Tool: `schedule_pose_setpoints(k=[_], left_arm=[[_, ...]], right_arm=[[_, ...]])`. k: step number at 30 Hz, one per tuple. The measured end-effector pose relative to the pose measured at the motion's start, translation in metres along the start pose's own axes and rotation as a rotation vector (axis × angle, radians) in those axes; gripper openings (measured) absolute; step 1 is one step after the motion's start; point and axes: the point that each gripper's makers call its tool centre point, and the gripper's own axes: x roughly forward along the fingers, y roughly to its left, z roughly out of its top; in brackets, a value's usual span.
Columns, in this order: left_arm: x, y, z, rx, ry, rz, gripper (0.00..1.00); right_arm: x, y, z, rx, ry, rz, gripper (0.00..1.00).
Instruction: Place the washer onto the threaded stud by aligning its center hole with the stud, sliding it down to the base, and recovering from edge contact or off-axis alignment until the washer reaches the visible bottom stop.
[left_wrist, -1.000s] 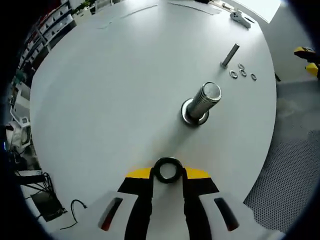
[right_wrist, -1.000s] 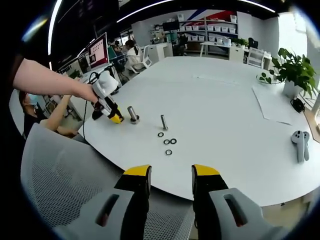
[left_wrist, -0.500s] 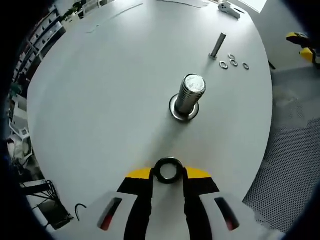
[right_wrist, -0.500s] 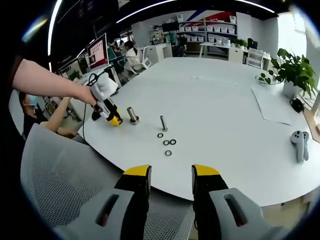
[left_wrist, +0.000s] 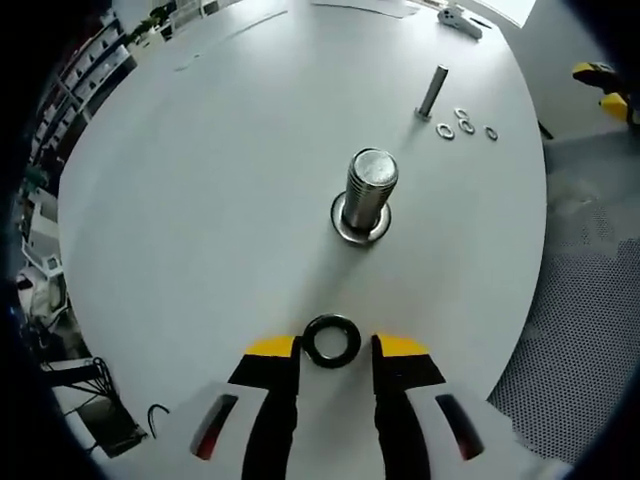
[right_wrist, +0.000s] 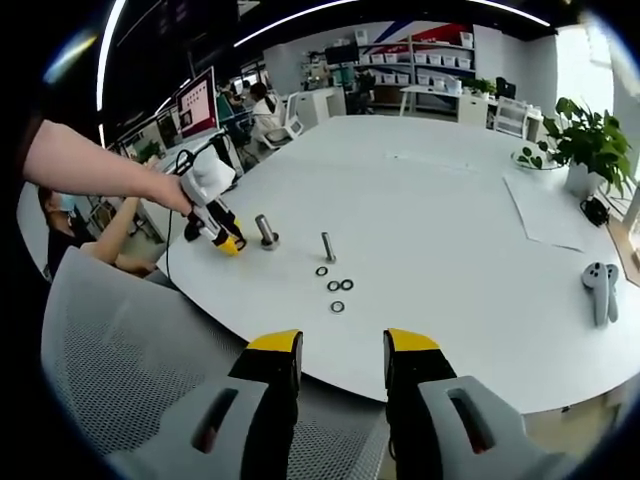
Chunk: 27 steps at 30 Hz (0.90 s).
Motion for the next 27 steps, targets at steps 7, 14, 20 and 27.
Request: schedule_pose_setpoints(k=[7,14,20,27], left_arm=[[-0.0006,0.0035,-0.0008,0.003,0.009,-0.004,0.22],[-0.0008,0.0029,-0.0009,-0.029,-0.004,0.006,0.20],[-0.0034,0.0015,0.0010,-0.065,-0.060,0.010,0.20],[-0.0046,0.0022,0.0014,-0.084,-0.067,0.002,0.19]], right_arm=[[-0.0021,0.0001,0.0016,0.003,-0.003,-0.001,0.35],[-0.0011,-0.0001,0.0014,0.004,-0.003,0.000,0.35],[-0.0015,0.0009,0.0016,0.003,-0.001,0.004,0.35],[-0.0010,0.0008,0.0007,0.004,0.002,0.005,0.35]])
